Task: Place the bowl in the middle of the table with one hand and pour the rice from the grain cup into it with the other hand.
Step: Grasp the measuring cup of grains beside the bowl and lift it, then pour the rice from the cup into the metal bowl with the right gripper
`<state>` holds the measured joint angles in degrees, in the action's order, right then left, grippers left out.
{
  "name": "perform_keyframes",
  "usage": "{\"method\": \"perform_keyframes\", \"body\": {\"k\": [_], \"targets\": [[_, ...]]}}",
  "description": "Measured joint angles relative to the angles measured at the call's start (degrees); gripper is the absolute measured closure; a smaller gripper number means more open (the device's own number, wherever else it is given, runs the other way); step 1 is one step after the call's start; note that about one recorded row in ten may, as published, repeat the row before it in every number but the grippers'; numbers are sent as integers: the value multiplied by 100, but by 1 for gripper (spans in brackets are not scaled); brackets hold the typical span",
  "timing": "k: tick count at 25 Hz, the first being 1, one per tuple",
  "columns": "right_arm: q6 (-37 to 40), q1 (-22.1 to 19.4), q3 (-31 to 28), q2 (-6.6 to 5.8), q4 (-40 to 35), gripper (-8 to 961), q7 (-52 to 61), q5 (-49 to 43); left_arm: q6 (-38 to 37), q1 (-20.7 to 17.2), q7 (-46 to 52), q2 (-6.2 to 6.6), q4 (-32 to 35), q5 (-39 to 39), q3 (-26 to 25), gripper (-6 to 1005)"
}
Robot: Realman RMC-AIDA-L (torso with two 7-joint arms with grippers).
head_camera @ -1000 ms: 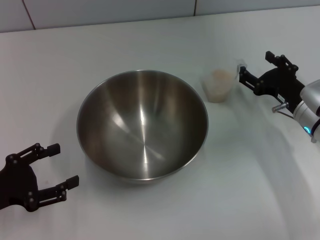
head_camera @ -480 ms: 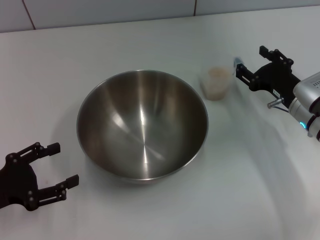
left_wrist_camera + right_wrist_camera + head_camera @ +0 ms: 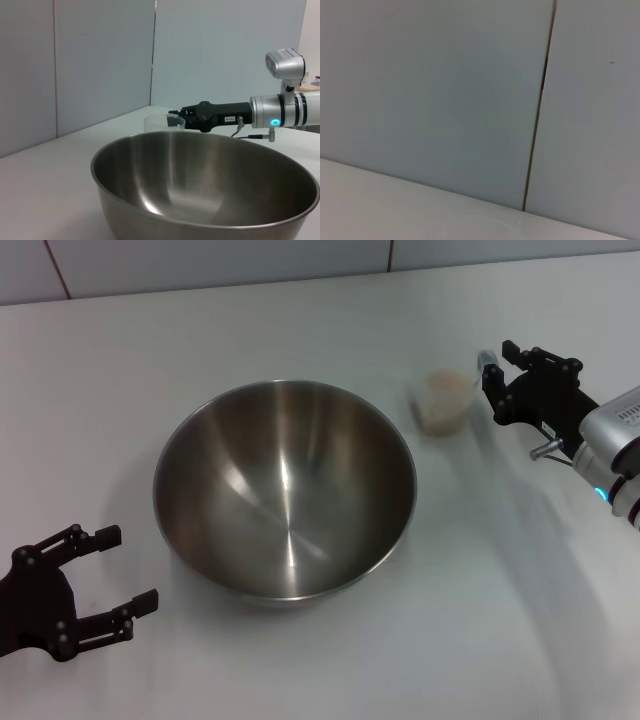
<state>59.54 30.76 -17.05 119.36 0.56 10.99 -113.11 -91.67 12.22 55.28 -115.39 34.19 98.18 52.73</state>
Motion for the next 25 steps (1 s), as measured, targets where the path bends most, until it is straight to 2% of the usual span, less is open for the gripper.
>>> {"method": "perform_keyframes", "body": {"k": [5,9,16,21,25], "targets": [[12,-16,-66,0,67,618,-92,0,0,0,0,4,0,0,0,134],[232,-58,-100,0,69,837,-94,0,-1,0,0,7,0,0,0,134],[709,-166,-99,0,58,936,-97,-1,-16,0,0,8,0,0,0,134],[1853,-324,-74,0,89,935,-97,-11,-30,0,0,5,0,0,0,134],[2420,-347,-32,0,143,930,-221,-61,-32,6,0,2,0,0,0,134]]}}
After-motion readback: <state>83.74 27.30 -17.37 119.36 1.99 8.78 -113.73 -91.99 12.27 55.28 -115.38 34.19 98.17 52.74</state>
